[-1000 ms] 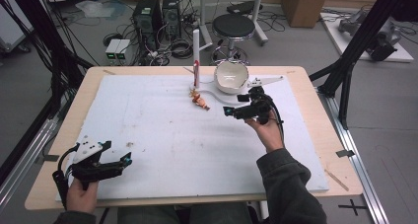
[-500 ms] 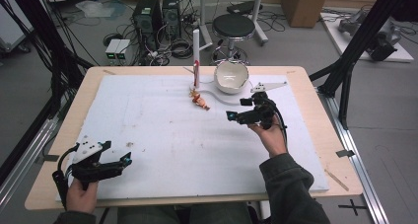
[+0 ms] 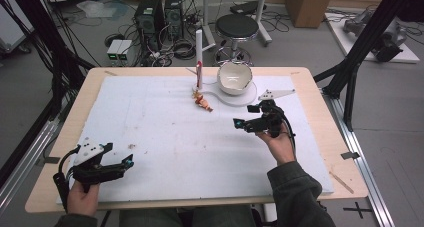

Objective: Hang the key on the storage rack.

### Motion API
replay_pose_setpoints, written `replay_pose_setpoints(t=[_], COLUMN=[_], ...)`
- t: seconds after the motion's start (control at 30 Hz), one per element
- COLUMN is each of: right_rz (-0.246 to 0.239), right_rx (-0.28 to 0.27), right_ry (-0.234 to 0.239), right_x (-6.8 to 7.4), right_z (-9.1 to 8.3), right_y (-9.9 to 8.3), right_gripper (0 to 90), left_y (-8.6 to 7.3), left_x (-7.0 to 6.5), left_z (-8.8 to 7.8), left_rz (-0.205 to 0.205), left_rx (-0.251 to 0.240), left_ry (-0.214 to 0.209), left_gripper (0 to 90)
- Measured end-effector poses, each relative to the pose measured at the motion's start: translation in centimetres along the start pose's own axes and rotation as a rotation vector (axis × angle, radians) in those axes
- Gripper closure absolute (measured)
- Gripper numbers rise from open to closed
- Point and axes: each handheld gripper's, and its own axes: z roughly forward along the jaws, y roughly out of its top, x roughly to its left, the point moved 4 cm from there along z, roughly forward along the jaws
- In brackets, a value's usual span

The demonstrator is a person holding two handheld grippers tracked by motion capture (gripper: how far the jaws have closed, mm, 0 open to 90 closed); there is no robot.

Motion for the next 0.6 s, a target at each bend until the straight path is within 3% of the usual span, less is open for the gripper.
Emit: replay_pose_setpoints(t=[0.6], right_rz=[0.014], right_rx=[0.008], right_ry=[-0.005], right_x=[0.6], right_z=[-1.1], right_y=[-3.2], right_gripper=[11.2], left_y=[0.0], left_x=[-0.1], left_z=[0.2], left_rz=[0.002], left_rx=[0.003], left_ry=[-0.004], left_gripper=[19.7])
